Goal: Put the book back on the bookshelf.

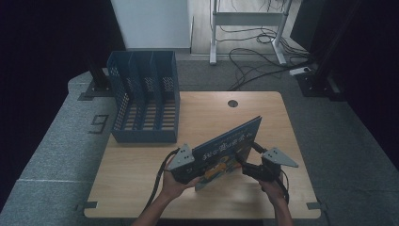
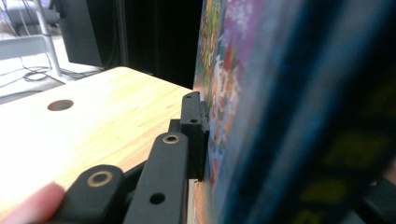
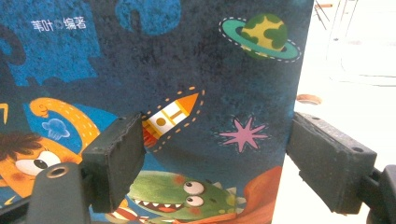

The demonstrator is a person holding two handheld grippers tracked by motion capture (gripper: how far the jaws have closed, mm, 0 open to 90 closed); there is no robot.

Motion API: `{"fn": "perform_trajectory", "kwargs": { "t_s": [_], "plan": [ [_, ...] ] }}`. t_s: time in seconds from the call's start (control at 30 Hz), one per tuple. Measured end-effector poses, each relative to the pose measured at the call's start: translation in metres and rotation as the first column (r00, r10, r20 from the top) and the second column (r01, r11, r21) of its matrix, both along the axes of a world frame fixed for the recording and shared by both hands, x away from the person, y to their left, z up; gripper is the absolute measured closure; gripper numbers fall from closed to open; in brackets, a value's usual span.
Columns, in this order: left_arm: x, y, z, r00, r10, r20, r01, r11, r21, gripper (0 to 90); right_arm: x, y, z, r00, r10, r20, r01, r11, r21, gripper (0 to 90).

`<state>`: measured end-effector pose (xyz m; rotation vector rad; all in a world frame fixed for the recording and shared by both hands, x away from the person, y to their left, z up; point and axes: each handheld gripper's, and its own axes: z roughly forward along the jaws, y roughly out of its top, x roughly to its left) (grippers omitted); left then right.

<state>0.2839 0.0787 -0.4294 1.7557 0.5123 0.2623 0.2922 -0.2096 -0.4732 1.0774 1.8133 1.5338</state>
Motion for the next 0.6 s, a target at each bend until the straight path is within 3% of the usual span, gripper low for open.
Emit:
{"fn": "perform_trajectory", "kwargs": {
  "t_s": [0.1, 0.2, 0.47, 0.5, 0.6],
  "plan": [
    [0.0023, -0.0008, -0.0011, 0.9987, -0.015, -0.049, 0.013, 0.9988, -0.048, 69.2, 0.0000, 0.0000, 0.0002, 1.0000, 0.000, -0.002, 0.000, 1.000, 0.001, 19.0],
    [0.0019, -0.0013, -0.0014, 0.9987, 0.006, -0.051, -0.009, 0.9984, -0.055, 72.3, -0.0004, 0.0008, 0.0002, 1.0000, -0.005, -0.002, 0.005, 1.000, -0.003, 18.9],
    [-0.0010, -0.0024, -0.0014, 0.9978, 0.064, -0.017, -0.065, 0.9971, -0.041, 79.7, 0.0005, 0.0022, -0.0009, 0.9999, 0.000, -0.013, -0.001, 1.000, -0.011, 20.6],
    [-0.0017, -0.0021, -0.0016, 0.9973, 0.073, -0.011, -0.073, 0.9966, -0.038, 80.5, 0.0004, 0.0022, -0.0012, 0.9994, 0.030, -0.018, -0.030, 1.000, -0.002, 24.5],
    [-0.0023, 0.0001, -0.0031, 0.9957, 0.092, -0.005, -0.093, 0.9947, -0.046, 81.7, -0.0002, 0.0056, -0.0014, 0.9994, 0.034, -0.012, -0.034, 0.999, -0.032, 22.8]
  ]
}}
